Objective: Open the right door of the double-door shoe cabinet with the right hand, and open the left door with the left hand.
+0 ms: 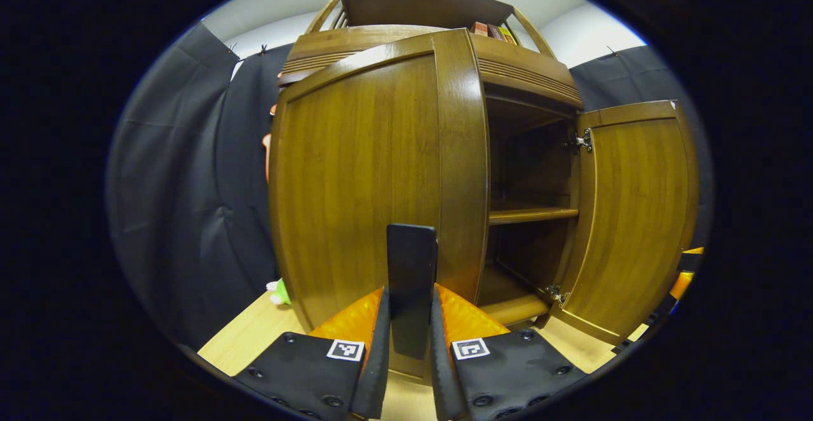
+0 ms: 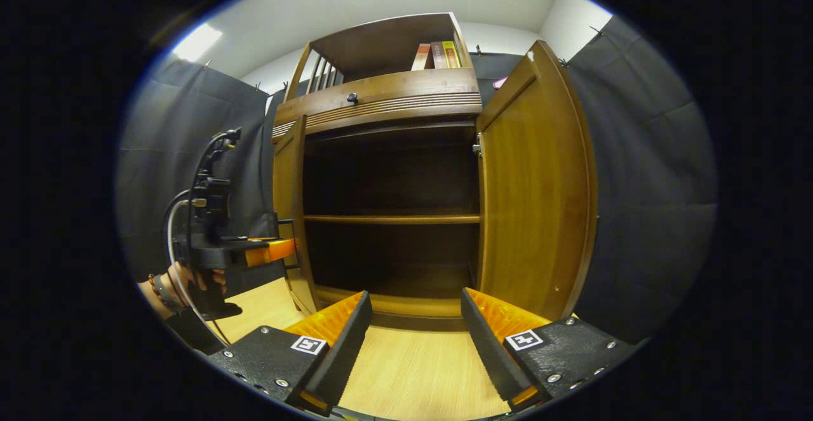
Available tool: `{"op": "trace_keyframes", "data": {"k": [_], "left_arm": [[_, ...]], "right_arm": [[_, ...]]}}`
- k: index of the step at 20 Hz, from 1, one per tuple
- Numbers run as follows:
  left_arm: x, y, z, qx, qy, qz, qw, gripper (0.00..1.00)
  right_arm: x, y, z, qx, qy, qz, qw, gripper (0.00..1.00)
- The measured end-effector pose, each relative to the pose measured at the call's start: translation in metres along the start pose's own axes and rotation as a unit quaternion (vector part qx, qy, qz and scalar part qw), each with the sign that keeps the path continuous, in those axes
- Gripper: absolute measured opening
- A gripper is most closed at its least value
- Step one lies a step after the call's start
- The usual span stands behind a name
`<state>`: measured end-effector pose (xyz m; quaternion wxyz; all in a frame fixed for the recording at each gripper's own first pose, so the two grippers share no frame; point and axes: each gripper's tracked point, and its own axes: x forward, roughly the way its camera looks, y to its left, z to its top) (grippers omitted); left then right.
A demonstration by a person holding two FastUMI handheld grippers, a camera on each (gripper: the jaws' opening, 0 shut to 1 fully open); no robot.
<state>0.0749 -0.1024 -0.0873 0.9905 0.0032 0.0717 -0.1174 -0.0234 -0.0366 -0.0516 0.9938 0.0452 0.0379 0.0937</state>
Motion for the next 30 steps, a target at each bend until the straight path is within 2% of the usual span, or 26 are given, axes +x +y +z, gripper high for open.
{"op": "trace_keyframes", "data": {"k": [5, 9, 13, 14, 16, 17, 18, 19, 20, 22, 23, 24, 25, 26, 30], "left_arm": [[-0.039, 0.037, -0.002, -0.010, 0.010, 0.039, 0.999, 0.38], [-0.071, 0.078, 0.002, -0.004, 0.011, 0.093, 0.996, 0.27], [-0.080, 0.114, 0.004, -0.017, -0.004, 0.101, 0.995, 0.19], [-0.082, 0.120, 0.005, -0.021, -0.008, 0.100, 0.995, 0.22], [-0.085, 0.130, 0.007, -0.020, -0.013, 0.104, 0.994, 0.13], [-0.088, 0.140, 0.010, -0.013, -0.018, 0.110, 0.994, 0.22], [-0.091, 0.158, 0.012, -0.006, -0.024, 0.120, 0.992, 0.17], [-0.089, 0.166, 0.012, -0.010, -0.020, 0.113, 0.993, 0.13], [-0.090, 0.167, 0.013, -0.020, -0.023, 0.104, 0.994, 0.05], [-0.088, 0.166, 0.013, -0.033, -0.028, 0.076, 0.996, 0.06], [-0.089, 0.170, 0.013, -0.033, -0.031, 0.065, 0.997, 0.13], [-0.090, 0.177, 0.013, -0.031, -0.033, 0.057, 0.997, 0.14], [-0.091, 0.187, 0.013, -0.026, -0.036, 0.057, 0.997, 0.21], [-0.092, 0.196, 0.012, -0.026, -0.036, 0.051, 0.998, 0.06], [-0.089, 0.214, 0.013, -0.039, -0.045, -0.004, 0.998, 0.14]], "right_arm": [[0.017, 0.020, -0.002, 0.010, -0.001, 0.025, 1.000, 0.87], [0.026, 0.031, -0.006, 0.012, 0.000, 0.038, 0.999, 0.87], [0.037, 0.049, -0.006, 0.018, 0.001, 0.057, 0.998, 0.87], [0.040, 0.054, -0.005, 0.016, 0.000, 0.061, 0.998, 0.87], [0.045, 0.058, -0.004, 0.012, -0.001, 0.064, 0.998, 0.87], [0.047, 0.061, -0.005, 0.011, -0.002, 0.066, 0.998, 0.87], [0.050, 0.064, -0.005, 0.013, -0.001, 0.067, 0.998, 0.87], [0.052, 0.066, -0.005, 0.016, 0.000, 0.069, 0.997, 0.87], [0.053, 0.068, -0.005, 0.018, -0.001, 0.070, 0.997, 0.87], [0.055, 0.070, -0.005, 0.019, -0.001, 0.070, 0.997, 0.87], [0.056, 0.070, -0.005, 0.018, -0.001, 0.069, 0.997, 0.87], [0.056, 0.070, -0.006, 0.018, 0.000, 0.069, 0.997, 0.87], [0.056, 0.070, -0.007, 0.018, 0.001, 0.068, 0.998, 0.87], [0.056, 0.069, -0.008, 0.017, 0.003, 0.067, 0.998, 0.87], [0.055, 0.068, -0.012, 0.017, 0.007, 0.060, 0.998, 0.87]]}}
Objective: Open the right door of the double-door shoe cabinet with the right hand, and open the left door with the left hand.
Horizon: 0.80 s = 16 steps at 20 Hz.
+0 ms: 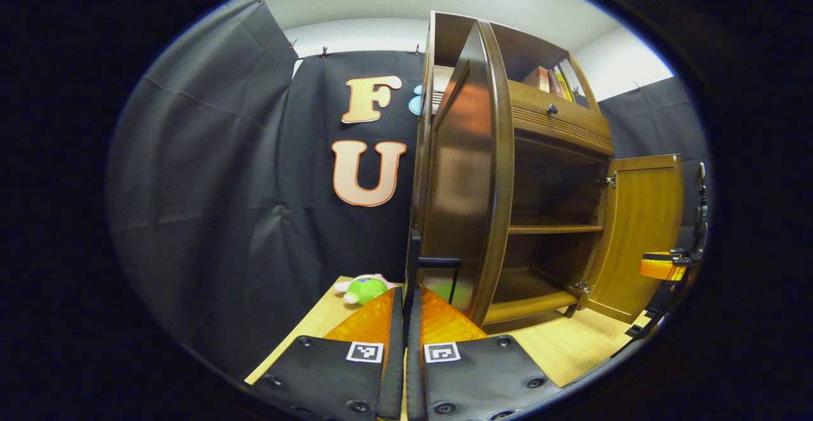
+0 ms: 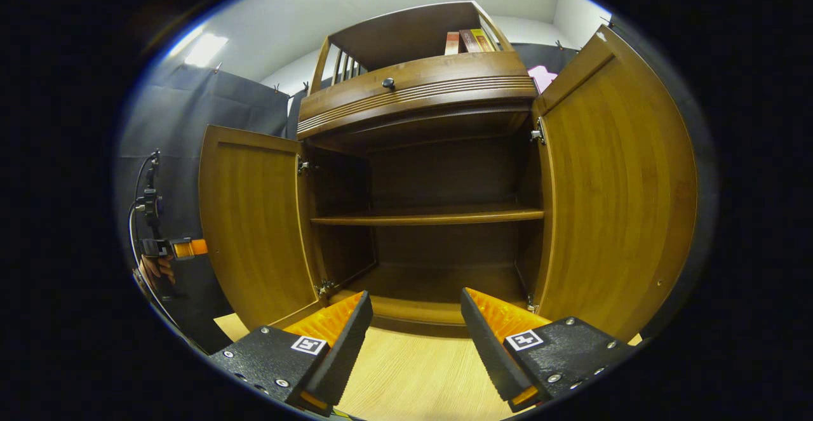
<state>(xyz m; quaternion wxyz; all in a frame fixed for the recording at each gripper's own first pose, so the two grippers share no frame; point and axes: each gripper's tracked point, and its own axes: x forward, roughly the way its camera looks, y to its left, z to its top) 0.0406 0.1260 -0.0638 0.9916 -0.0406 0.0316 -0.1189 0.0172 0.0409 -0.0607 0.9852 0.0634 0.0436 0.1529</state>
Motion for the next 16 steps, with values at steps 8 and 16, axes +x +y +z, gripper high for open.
{"op": "trace_keyframes", "data": {"k": [8, 16], "left_arm": [[-0.016, 0.025, -0.006, -0.002, 0.015, -0.032, 0.999, 0.12], [-0.088, -0.004, 0.022, 0.002, -0.012, -0.007, 1.000, 0.07]], "right_arm": [[0.009, 0.004, 0.004, 0.006, -0.003, 0.007, 1.000, 0.87], [0.028, 0.018, -0.003, 0.010, 0.006, 0.036, 0.999, 0.87]]}}
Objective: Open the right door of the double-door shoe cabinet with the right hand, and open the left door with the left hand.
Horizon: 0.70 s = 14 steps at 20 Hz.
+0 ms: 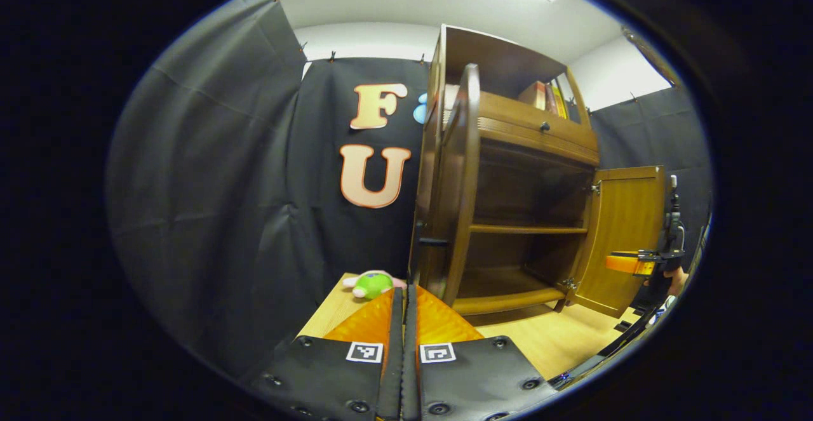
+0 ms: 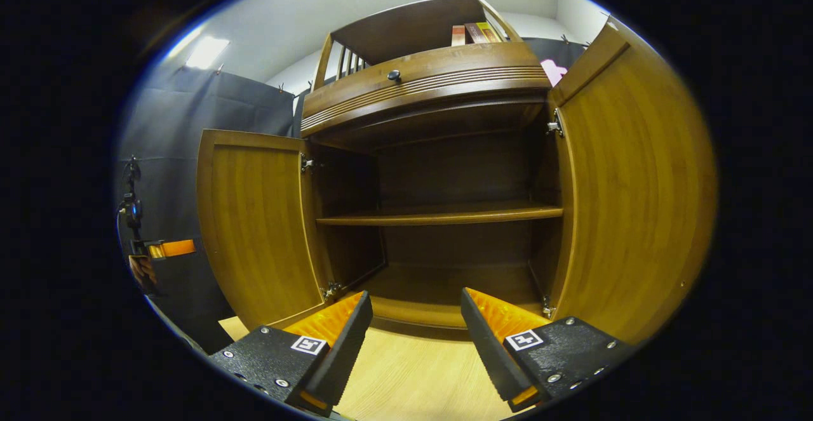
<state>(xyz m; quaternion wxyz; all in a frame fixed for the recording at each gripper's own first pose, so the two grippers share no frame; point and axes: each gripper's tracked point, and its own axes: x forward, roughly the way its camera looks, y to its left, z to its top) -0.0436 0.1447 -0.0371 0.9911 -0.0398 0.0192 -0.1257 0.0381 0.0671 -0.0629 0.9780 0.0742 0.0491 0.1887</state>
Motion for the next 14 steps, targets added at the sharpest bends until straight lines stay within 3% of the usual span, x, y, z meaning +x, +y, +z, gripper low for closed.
{"op": "trace_keyframes", "data": {"k": [2, 3, 5, 6, 7, 8, 9, 10, 11, 14], "left_arm": [[0.002, -0.035, 0.009, 0.014, -0.008, -0.029, 0.999, 0.07], [0.006, -0.051, 0.015, 0.017, -0.015, -0.043, 0.999, 0.07], [0.024, -0.081, 0.020, 0.012, -0.020, -0.062, 0.998, 0.07], [0.036, -0.096, 0.018, 0.005, -0.020, -0.074, 0.997, 0.07], [0.047, -0.115, 0.018, -0.008, -0.020, -0.092, 0.996, 0.07], [0.058, -0.136, 0.016, -0.020, -0.020, -0.110, 0.994, 0.07], [0.068, -0.154, 0.014, -0.030, -0.019, -0.122, 0.992, 0.07], [0.080, -0.166, 0.009, -0.022, -0.015, -0.117, 0.993, 0.07], [0.093, -0.171, 0.003, -0.003, -0.009, -0.099, 0.995, 0.07], [0.123, -0.182, -0.008, 0.024, -0.025, -0.036, 0.999, 0.07]], "right_arm": [[0.002, 0.004, -0.003, -0.004, 0.004, 0.008, 1.000, 0.87], [0.003, 0.005, -0.004, -0.005, 0.005, 0.011, 1.000, 0.98], [0.006, 0.011, 0.000, -0.006, 0.003, 0.016, 1.000, 0.98], [0.005, 0.011, 0.001, -0.007, 0.000, 0.014, 1.000, 0.87], [0.003, 0.009, 0.002, -0.010, -0.003, 0.011, 1.000, 0.87], [-0.001, 0.007, 0.000, -0.013, -0.001, 0.007, 1.000, 0.77], [-0.004, 0.004, -0.001, -0.017, 0.001, 0.001, 1.000, 0.98], [-0.010, -0.001, -0.001, -0.024, 0.000, -0.007, 1.000, 0.76], [-0.015, -0.007, 0.000, -0.029, -0.001, -0.017, 0.999, 0.87], [-0.027, -0.018, -0.002, -0.026, -0.003, -0.038, 0.999, 0.87]]}}
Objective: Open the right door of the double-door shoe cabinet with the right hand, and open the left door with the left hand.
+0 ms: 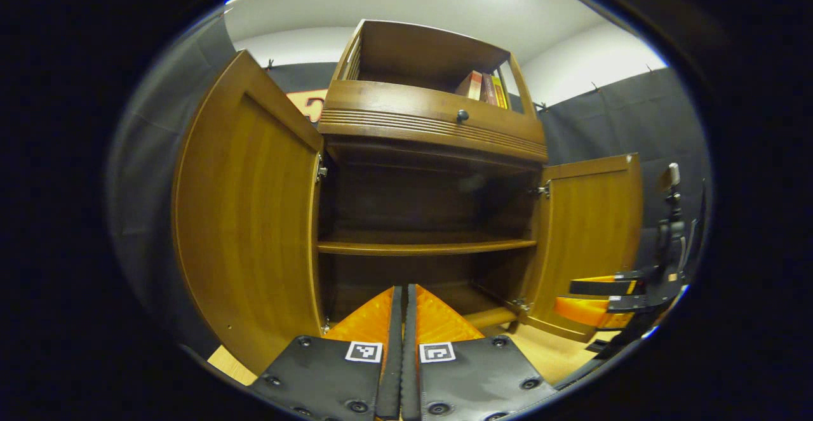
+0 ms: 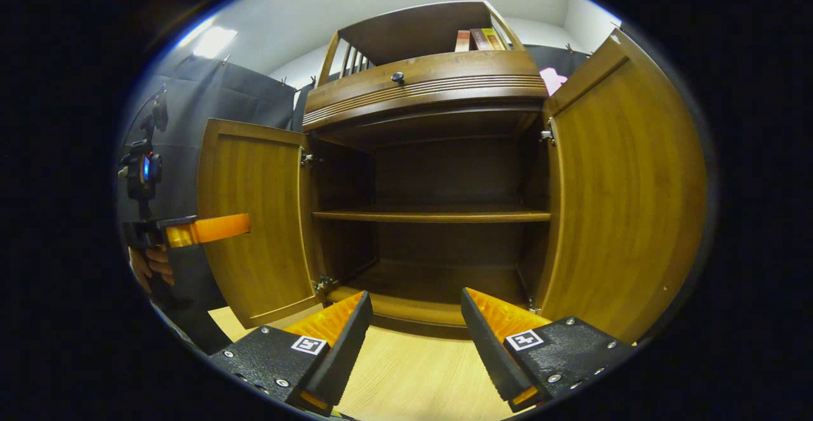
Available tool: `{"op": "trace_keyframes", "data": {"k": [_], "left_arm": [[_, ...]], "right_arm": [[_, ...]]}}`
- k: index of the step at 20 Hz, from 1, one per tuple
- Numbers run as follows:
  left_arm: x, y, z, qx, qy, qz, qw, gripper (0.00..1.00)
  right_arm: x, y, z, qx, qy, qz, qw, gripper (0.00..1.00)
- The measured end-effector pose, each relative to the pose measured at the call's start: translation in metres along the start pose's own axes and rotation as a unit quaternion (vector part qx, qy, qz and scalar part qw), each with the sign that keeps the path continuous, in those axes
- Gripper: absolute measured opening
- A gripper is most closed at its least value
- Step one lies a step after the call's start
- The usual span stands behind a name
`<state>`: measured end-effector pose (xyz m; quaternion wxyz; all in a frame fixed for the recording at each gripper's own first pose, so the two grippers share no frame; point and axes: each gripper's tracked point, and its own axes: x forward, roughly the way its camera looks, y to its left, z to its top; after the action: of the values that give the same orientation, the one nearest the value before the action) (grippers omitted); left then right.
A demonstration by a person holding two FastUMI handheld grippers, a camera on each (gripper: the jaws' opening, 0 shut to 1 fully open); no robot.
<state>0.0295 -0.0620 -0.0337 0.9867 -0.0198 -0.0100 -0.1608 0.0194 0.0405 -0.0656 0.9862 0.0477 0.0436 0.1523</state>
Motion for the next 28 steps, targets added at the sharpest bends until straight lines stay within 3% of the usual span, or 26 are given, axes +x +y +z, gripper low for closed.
{"op": "trace_keyframes", "data": {"k": [1, 2, 3, 5, 10, 13, 19, 28], "left_arm": [[0.005, -0.002, -0.005, 0.011, -0.003, 0.023, 1.000, 0.08], [0.005, -0.003, -0.009, 0.024, -0.002, 0.049, 0.998, 0.01], [0.007, -0.003, -0.014, 0.030, -0.001, 0.066, 0.997, 0.08], [0.008, -0.012, -0.025, 0.024, 0.009, 0.070, 0.997, 0.07], [0.002, -0.014, -0.027, -0.013, 0.009, 0.071, 0.997, 0.62], [-0.002, 0.005, -0.029, 0.005, 0.010, 0.105, 0.994, 0.95], [-0.008, 0.017, -0.029, 0.008, 0.012, 0.120, 0.993, 0.95], [-0.006, 0.015, -0.026, 0.024, 0.011, 0.111, 0.993, 0.95]], "right_arm": [[-0.003, -0.003, -0.001, 0.005, -0.001, -0.006, 1.000, 0.87], [-0.005, -0.004, -0.001, 0.010, -0.002, -0.009, 1.000, 0.87], [-0.008, -0.005, -0.002, 0.011, -0.002, -0.013, 1.000, 0.87], [-0.012, -0.009, -0.004, 0.007, 0.000, -0.018, 1.000, 0.87], [-0.012, -0.011, -0.008, -0.002, 0.005, -0.021, 1.000, 0.87], [-0.008, -0.005, -0.008, 0.001, 0.006, -0.012, 1.000, 0.87], [-0.003, 0.001, -0.013, 0.002, 0.012, -0.001, 1.000, 0.87], [-0.006, -0.003, -0.013, 0.008, 0.011, -0.007, 1.000, 0.87]]}}
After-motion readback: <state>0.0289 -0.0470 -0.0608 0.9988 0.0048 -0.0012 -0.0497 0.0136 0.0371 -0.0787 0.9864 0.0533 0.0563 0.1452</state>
